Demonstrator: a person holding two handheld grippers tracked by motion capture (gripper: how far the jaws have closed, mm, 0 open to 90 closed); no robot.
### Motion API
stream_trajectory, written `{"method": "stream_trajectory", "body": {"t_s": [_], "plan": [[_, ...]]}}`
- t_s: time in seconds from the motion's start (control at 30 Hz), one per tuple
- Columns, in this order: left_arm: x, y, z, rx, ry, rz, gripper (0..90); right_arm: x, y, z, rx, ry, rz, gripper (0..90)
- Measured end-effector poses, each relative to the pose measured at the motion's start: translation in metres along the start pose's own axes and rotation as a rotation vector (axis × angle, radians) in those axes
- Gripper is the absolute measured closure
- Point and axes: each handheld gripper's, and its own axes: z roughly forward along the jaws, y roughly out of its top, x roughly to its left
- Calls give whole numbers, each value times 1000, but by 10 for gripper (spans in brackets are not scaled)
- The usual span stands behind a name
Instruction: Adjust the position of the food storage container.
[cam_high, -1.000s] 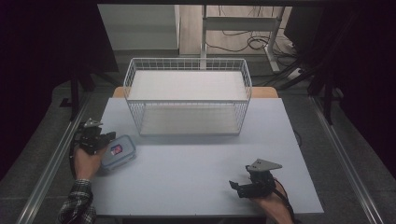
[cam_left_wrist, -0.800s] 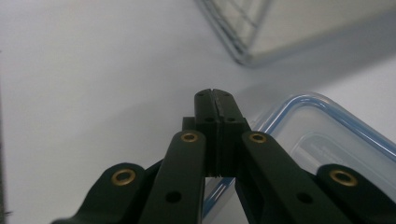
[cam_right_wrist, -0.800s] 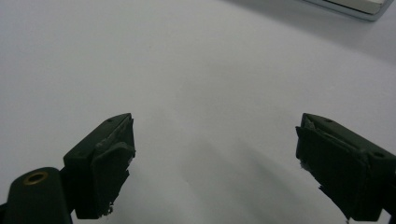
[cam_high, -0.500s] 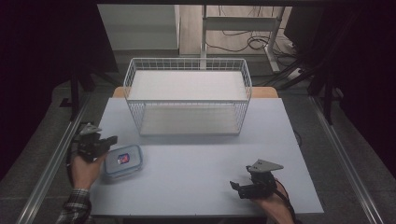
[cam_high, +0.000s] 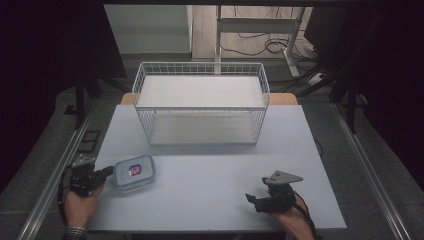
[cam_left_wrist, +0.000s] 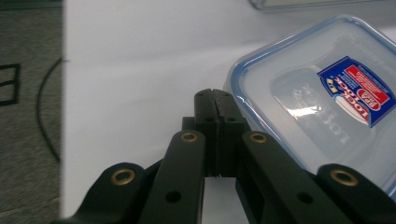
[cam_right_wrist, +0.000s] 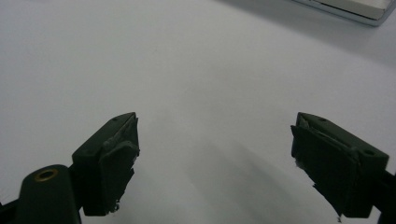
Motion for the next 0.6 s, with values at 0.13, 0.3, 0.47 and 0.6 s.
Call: {"method": "stream_trajectory", "body": {"t_s": [0.13, 0.3, 0.47, 0.6], "plan": [[-12, 5, 8, 8, -34, 20, 899, 0, 0, 1, 2, 6, 2, 162], [-28, 10, 19, 20, -79, 47, 899, 0, 1, 2, 2, 6, 3, 163], [-49, 16, 31, 26, -131, 70, 899, 0, 3, 2, -6, 9, 21, 164], [-67, 20, 41, 33, -163, 102, 899, 1, 5, 2, -7, 12, 19, 185]]}}
